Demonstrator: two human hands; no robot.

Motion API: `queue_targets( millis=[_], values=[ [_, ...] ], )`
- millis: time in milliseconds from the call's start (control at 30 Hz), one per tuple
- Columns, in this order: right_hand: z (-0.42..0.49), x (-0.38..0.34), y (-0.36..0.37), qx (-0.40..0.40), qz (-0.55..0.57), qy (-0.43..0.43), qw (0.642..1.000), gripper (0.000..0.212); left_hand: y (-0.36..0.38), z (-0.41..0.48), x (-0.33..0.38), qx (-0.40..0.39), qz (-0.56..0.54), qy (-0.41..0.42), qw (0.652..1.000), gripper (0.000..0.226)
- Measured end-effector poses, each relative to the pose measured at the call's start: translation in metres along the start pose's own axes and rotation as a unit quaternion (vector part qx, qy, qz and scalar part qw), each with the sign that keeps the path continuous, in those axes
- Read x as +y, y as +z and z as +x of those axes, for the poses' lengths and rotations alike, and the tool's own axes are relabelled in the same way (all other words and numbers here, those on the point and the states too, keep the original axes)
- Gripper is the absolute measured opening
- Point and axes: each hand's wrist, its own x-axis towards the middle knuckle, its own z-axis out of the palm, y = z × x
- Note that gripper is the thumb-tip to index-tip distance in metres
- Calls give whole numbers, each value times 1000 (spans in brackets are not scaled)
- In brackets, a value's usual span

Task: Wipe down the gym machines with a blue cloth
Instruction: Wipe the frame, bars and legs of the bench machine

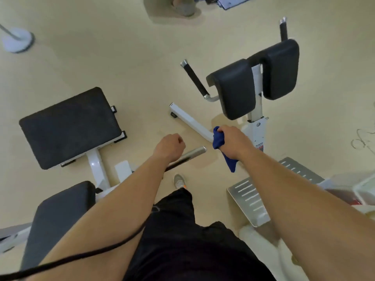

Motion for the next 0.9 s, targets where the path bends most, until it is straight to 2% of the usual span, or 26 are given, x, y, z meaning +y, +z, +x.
queue_targets(
  millis=[167, 333, 467, 667, 767, 900],
  values=[
    [42, -73, -21, -25, -84, -65, 994, 53, -47, 19, -35, 37, -38, -42, 998, 26],
    [79, -134, -28, -52, -122, -131, 982, 50, -77, 18, -66, 59, -67, -100, 991, 26],
    [98, -173, -20, -110, -161, -183, 964, 43, -85, 0, -84, 93, -121, -160, 975, 27],
    [100, -219, -1, -191, -223, -299, 908, 42, -63, -52, -92, 166, -206, -284, 922, 24],
    [80, -231, 4, -271, -246, -322, 873, 35, -37, -92, -80, 190, -248, -360, 879, 24],
    [57, -242, 11, -287, -279, -387, 831, 34, -6, -142, -68, 190, -269, -432, 840, 22]
  ],
)
